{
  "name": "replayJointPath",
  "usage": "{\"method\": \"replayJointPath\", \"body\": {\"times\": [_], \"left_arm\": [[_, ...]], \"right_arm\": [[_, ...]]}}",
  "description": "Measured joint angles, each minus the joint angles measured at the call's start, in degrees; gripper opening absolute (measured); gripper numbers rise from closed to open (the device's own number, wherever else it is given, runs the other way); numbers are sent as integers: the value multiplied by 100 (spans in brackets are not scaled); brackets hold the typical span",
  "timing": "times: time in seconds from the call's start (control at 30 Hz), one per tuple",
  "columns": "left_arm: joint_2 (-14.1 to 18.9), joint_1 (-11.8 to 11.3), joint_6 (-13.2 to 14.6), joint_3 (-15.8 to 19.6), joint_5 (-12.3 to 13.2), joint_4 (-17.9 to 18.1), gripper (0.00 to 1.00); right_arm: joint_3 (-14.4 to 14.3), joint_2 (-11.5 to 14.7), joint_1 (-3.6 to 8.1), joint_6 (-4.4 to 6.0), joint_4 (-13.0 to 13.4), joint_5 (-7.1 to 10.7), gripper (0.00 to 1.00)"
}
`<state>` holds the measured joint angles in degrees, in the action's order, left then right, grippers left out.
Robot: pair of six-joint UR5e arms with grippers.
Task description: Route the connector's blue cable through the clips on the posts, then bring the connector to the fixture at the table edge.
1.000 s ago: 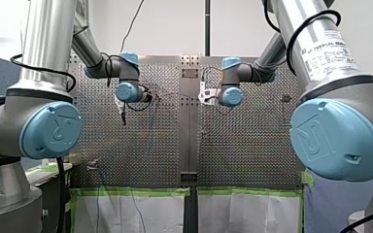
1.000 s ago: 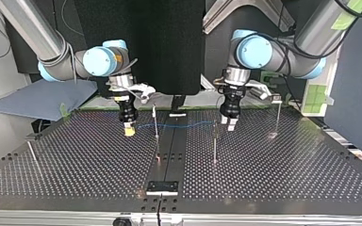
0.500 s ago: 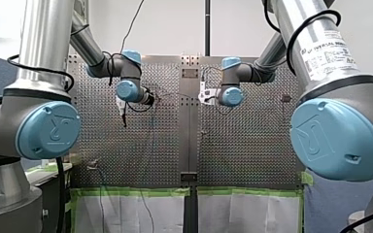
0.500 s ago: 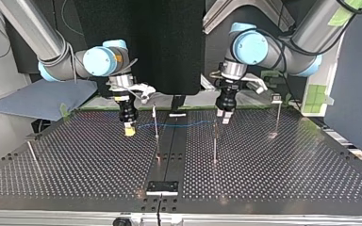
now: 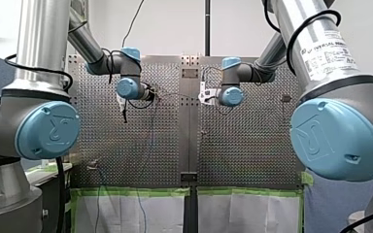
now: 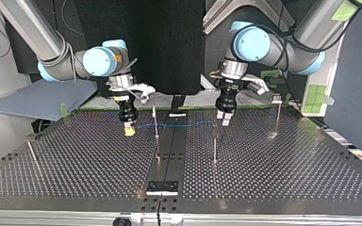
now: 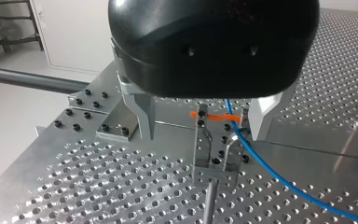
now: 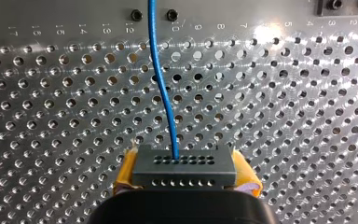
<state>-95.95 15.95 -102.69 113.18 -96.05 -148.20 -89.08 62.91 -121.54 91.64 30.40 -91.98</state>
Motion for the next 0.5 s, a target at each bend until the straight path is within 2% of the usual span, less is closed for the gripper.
{"method": "replayJointPath", "body": {"times": [0.5], "left_arm": [[12, 81, 38, 0, -9, -3, 100]], "right_arm": [[1, -2, 12, 18, -26, 7, 0]]}}
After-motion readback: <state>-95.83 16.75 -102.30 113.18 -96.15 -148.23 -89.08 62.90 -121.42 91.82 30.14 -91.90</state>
